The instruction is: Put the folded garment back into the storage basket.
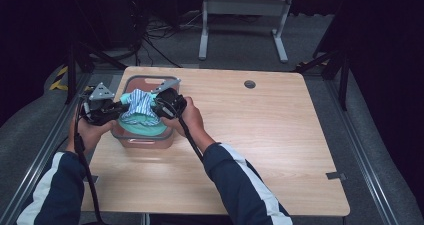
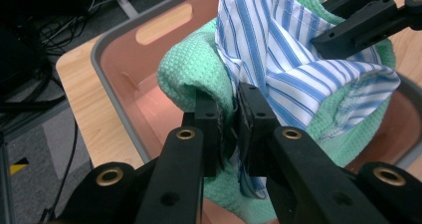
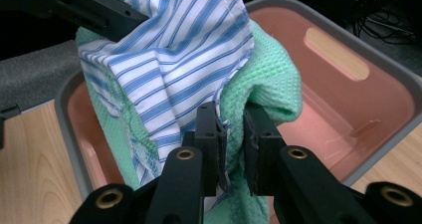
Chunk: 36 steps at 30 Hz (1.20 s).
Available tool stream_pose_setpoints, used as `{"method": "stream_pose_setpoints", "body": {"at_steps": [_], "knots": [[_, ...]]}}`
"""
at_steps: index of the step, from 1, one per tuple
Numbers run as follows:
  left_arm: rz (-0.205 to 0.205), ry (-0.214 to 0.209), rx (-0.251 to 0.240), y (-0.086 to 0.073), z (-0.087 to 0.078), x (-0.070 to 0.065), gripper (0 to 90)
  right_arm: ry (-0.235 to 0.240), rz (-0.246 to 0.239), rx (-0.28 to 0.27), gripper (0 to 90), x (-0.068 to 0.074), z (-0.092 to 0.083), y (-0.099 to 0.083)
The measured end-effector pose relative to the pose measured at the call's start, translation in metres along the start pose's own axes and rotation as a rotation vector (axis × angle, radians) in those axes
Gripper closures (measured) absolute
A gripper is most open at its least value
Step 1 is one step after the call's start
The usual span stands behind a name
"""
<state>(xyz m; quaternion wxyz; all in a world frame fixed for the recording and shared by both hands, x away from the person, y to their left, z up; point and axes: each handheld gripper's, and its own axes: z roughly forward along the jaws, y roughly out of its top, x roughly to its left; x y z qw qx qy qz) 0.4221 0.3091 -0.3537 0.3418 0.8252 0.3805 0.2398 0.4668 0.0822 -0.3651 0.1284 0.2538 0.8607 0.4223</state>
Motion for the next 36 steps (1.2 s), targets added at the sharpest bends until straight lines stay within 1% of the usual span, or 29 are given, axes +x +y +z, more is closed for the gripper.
{"method": "stream_pose_setpoints", "body": {"at_steps": [3, 6, 7, 9, 10, 11, 12, 13, 14, 15, 16, 17, 18, 19, 22, 23, 24, 26, 29, 30, 31, 32, 33, 34, 36], "knots": [[0.006, 0.003, 0.027, -0.003, 0.007, -0.002, 80.7, -0.005, -0.011, 0.023, 78.6, 0.001, 0.007, -0.005], [-0.002, 0.002, 0.036, -0.005, 0.01, -0.002, 80.7, -0.006, -0.007, 0.032, 78.5, 0.001, 0.009, -0.007], [-0.004, 0.002, 0.03, -0.006, 0.012, -0.002, 80.7, -0.003, -0.004, 0.035, 78.4, 0.0, 0.011, -0.008], [-0.006, 0.0, 0.041, -0.007, 0.015, -0.003, 80.7, 0.001, -0.003, 0.045, 78.2, 0.0, 0.013, -0.011], [0.003, 0.003, 0.049, -0.008, 0.018, -0.003, 80.7, 0.0, -0.003, 0.048, 78.2, 0.0, 0.014, -0.011], [-0.009, 0.0, 0.045, -0.009, 0.02, -0.004, 80.7, -0.002, -0.002, 0.054, 78.1, -0.001, 0.016, -0.013], [0.002, 0.001, 0.052, -0.01, 0.02, -0.004, 80.7, 0.002, 0.001, 0.056, 78.0, -0.001, 0.017, -0.014], [-0.001, 0.002, 0.058, -0.011, 0.021, -0.005, 80.7, 0.003, 0.002, 0.061, 77.9, -0.001, 0.018, -0.015], [0.007, 0.006, 0.062, -0.011, 0.022, -0.004, 80.6, 0.002, 0.006, 0.066, 77.8, -0.001, 0.019, -0.015], [0.0, 0.006, 0.054, -0.012, 0.024, -0.004, 80.6, 0.002, 0.006, 0.068, 77.6, -0.001, 0.02, -0.016], [-0.007, 0.005, 0.058, -0.013, 0.024, -0.004, 80.5, 0.001, 0.003, 0.074, 77.4, -0.001, 0.022, -0.017], [-0.008, 0.006, 0.062, -0.013, 0.024, -0.004, 80.5, 0.003, 0.004, 0.078, 77.3, -0.001, 0.022, -0.018], [-0.012, 0.006, 0.056, -0.014, 0.026, -0.003, 80.5, 0.007, 0.007, 0.079, 77.3, -0.001, 0.023, -0.019], [-0.008, 0.005, 0.063, -0.015, 0.026, -0.003, 80.5, 0.005, 0.01, 0.081, 77.1, -0.002, 0.023, -0.019], [-0.019, 0.008, 0.061, -0.016, 0.029, -0.001, 79.2, 0.002, 0.016, 0.086, 75.7, -0.004, 0.024, -0.021], [-0.024, 0.0, 0.064, -0.016, 0.029, -0.001, 79.1, 0.0, 0.018, 0.088, 75.0, -0.004, 0.024, -0.021], [-0.021, 0.003, 0.062, -0.016, 0.03, -0.001, 78.8, -0.005, 0.017, 0.09, 74.0, -0.005, 0.024, -0.022], [-0.025, 0.005, 0.062, -0.016, 0.03, -0.002, 76.8, -0.015, 0.02, 0.096, 71.8, -0.006, 0.025, -0.023], [-0.031, 0.013, 0.057, -0.016, 0.029, -0.002, 69.8, -0.022, 0.022, 0.091, 69.4, -0.006, 0.023, -0.023], [-0.031, 0.018, 0.059, -0.016, 0.027, -0.003, 68.9, -0.023, 0.022, 0.09, 68.3, -0.006, 0.022, -0.022], [-0.031, 0.018, 0.059, -0.016, 0.027, -0.003, 65.3, -0.023, 0.022, 0.09, 68.3, -0.006, 0.022, -0.022], [-0.032, 0.024, 0.06, -0.016, 0.027, -0.002, 65.3, -0.027, 0.017, 0.092, 66.4, -0.005, 0.021, -0.022], [-0.03, 0.035, 0.062, -0.015, 0.025, -0.002, 61.9, -0.035, 0.011, 0.094, 66.3, -0.005, 0.02, -0.022], [-0.029, 0.04, 0.053, -0.015, 0.024, -0.002, 60.3, -0.037, 0.005, 0.095, 66.1, -0.005, 0.019, -0.022], [-0.025, 0.039, 0.051, -0.014, 0.022, -0.004, 58.3, -0.038, 0.01, 0.087, 64.4, -0.006, 0.016, -0.022]]}}
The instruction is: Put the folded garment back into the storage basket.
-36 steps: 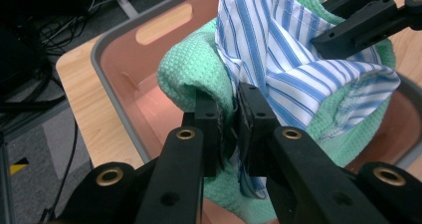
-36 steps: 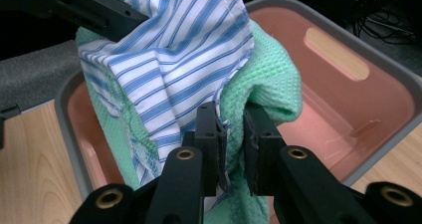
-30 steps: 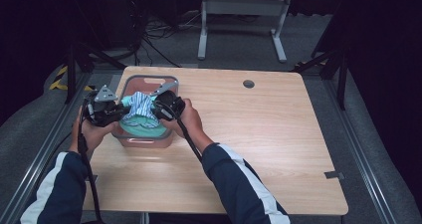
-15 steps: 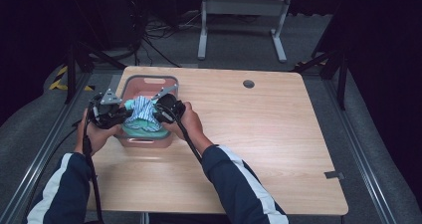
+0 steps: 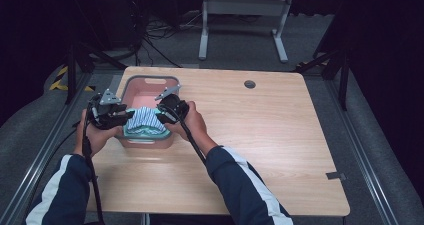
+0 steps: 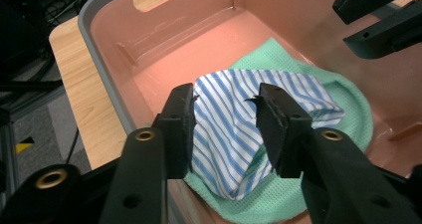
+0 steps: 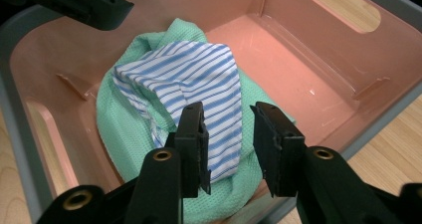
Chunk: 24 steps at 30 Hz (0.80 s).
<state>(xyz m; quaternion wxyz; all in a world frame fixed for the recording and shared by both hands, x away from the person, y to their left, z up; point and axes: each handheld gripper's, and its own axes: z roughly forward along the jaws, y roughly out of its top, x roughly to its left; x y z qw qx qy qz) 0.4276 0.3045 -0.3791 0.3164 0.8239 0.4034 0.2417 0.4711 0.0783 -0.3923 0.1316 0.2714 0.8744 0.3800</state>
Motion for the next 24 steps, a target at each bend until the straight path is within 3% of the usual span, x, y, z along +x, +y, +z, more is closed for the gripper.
{"method": "stream_pose_setpoints", "body": {"at_steps": [6, 12, 18, 24], "knots": [[0.03, 0.021, -0.013, 0.003, -0.009, -0.009, 48.1, -0.022, -0.029, 0.004, 56.1, 0.001, -0.009, -0.002], [0.032, 0.042, -0.048, 0.005, -0.02, -0.019, 40.4, -0.036, -0.066, 0.006, 49.5, 0.001, -0.022, -0.006], [0.051, 0.022, -0.108, 0.011, -0.028, -0.04, 34.2, -0.082, -0.069, 0.007, 48.9, -0.007, -0.038, -0.016], [0.065, 0.005, -0.118, 0.016, -0.032, -0.055, 28.5, -0.122, -0.096, 0.022, 45.9, -0.013, -0.055, -0.024]]}}
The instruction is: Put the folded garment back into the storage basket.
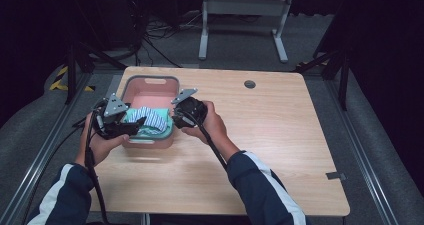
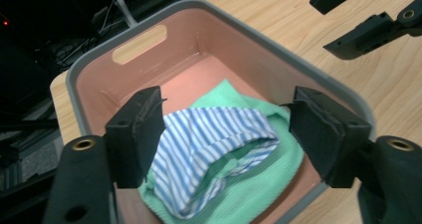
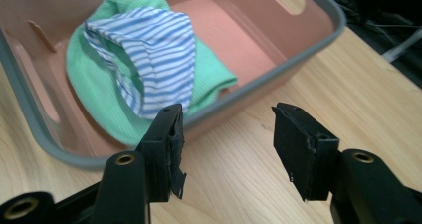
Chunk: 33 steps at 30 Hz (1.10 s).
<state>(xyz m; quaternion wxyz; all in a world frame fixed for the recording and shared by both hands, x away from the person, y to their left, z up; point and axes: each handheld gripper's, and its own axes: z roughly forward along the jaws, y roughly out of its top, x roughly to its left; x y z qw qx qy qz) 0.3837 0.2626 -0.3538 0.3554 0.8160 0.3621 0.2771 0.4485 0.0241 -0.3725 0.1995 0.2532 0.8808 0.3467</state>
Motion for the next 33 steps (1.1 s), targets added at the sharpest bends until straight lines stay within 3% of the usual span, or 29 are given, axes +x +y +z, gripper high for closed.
{"method": "stream_pose_setpoints", "body": {"at_steps": [5, 8, 13, 22, 25, 33], "knots": [[0.033, -0.014, -0.016, 0.005, -0.004, -0.014, 27.6, -0.011, -0.007, -0.01, 41.3, -0.009, -0.019, -0.01], [0.042, -0.045, -0.039, 0.008, -0.005, -0.026, 26.5, -0.013, -0.012, -0.016, 37.4, -0.015, -0.031, -0.02], [0.07, -0.07, -0.053, 0.012, -0.006, -0.041, 25.8, -0.034, -0.013, 0.009, 35.2, -0.022, -0.043, -0.036], [0.126, -0.107, -0.041, 0.012, -0.001, -0.065, 24.2, -0.034, -0.017, 0.013, 32.6, -0.028, -0.062, -0.057], [0.136, -0.12, -0.041, 0.012, 0.002, -0.072, 23.9, -0.054, -0.02, 0.016, 32.2, -0.03, -0.07, -0.065], [0.21, -0.165, -0.045, 0.014, 0.009, -0.099, 22.6, -0.08, -0.009, 0.014, 31.1, -0.036, -0.088, -0.089]]}}
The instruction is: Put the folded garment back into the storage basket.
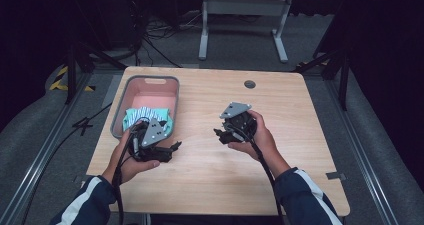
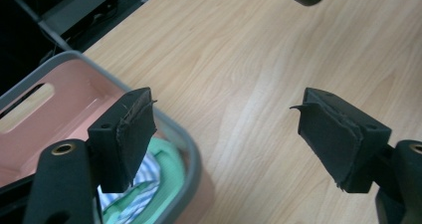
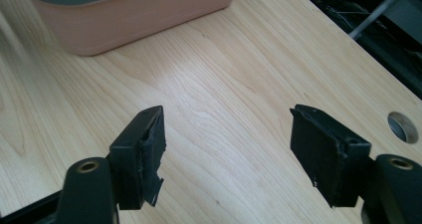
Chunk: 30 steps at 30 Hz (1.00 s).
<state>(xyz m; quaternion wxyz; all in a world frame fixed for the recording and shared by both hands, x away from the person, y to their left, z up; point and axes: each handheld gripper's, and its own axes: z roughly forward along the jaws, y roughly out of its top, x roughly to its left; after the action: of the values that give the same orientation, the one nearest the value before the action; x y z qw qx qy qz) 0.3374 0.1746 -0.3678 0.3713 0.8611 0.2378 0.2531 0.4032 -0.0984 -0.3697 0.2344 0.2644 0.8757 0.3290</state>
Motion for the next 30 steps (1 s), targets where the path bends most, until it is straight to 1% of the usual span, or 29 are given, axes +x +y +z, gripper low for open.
{"method": "stream_pose_setpoints", "body": {"at_steps": [1, 2, 3, 4, 5, 6, 7, 8, 10, 11, 13, 14, 15, 18, 20, 22, 23, 25, 26, 30], "knots": [[0.01, -0.013, 0.003, 0.001, 0.002, -0.004, 22.7, -0.006, 0.009, 0.002, 30.9, -0.001, -0.002, -0.004], [0.016, -0.02, 0.004, 0.001, 0.003, -0.007, 22.7, -0.008, 0.008, 0.004, 30.9, -0.002, -0.004, -0.008], [0.016, -0.02, 0.004, 0.001, 0.003, -0.007, 22.9, -0.008, 0.008, 0.004, 30.9, -0.002, -0.004, -0.008], [0.031, -0.041, 0.011, 0.003, 0.007, -0.013, 22.9, -0.014, 0.014, 0.009, 30.9, -0.003, -0.007, -0.016], [0.031, -0.041, 0.011, 0.003, 0.007, -0.013, 22.9, -0.015, 0.021, 0.015, 30.9, -0.004, -0.008, -0.02], [0.037, -0.049, 0.01, 0.004, 0.008, -0.017, 22.9, -0.015, 0.021, 0.015, 30.9, -0.004, -0.008, -0.02], [0.047, -0.061, 0.01, 0.005, 0.012, -0.022, 22.9, -0.021, 0.018, 0.021, 30.9, -0.004, -0.01, -0.023], [0.051, -0.069, 0.012, 0.005, 0.015, -0.025, 22.9, -0.029, 0.016, 0.028, 30.9, -0.003, -0.012, -0.03], [0.049, -0.085, 0.02, 0.004, 0.021, -0.03, 22.6, -0.029, 0.018, 0.028, 30.9, -0.004, -0.016, -0.038], [0.058, -0.085, 0.025, 0.004, 0.023, -0.031, 22.4, -0.031, 0.017, 0.03, 30.9, -0.004, -0.018, -0.044], [0.055, -0.088, 0.037, 0.002, 0.029, -0.035, 22.4, -0.036, 0.017, 0.037, 30.9, -0.005, -0.02, -0.051], [0.061, -0.088, 0.051, 0.001, 0.032, -0.037, 22.3, -0.037, 0.017, 0.038, 30.9, -0.005, -0.021, -0.057], [0.06, -0.082, 0.056, 0.0, 0.035, -0.038, 21.8, -0.042, 0.017, 0.039, 30.9, -0.006, -0.023, -0.061], [0.068, -0.077, 0.078, -0.004, 0.043, -0.042, 20.5, -0.047, 0.028, 0.05, 31.3, -0.008, -0.026, -0.074], [0.083, -0.081, 0.097, -0.007, 0.048, -0.043, 20.6, -0.047, 0.034, 0.05, 31.3, -0.01, -0.028, -0.084], [0.089, -0.081, 0.103, -0.009, 0.051, -0.044, 20.5, -0.051, 0.033, 0.056, 31.1, -0.01, -0.03, -0.092], [0.092, -0.085, 0.11, -0.011, 0.054, -0.045, 20.5, -0.054, 0.037, 0.055, 31.1, -0.011, -0.031, -0.096], [0.096, -0.097, 0.121, -0.015, 0.058, -0.045, 20.7, -0.049, 0.049, 0.052, 31.0, -0.013, -0.034, -0.111], [0.097, -0.101, 0.125, -0.017, 0.06, -0.045, 20.6, -0.056, 0.053, 0.05, 31.0, -0.014, -0.035, -0.118], [0.096, -0.122, 0.146, -0.023, 0.066, -0.045, 20.5, -0.06, 0.073, 0.043, 31.0, -0.018, -0.041, -0.135]]}}
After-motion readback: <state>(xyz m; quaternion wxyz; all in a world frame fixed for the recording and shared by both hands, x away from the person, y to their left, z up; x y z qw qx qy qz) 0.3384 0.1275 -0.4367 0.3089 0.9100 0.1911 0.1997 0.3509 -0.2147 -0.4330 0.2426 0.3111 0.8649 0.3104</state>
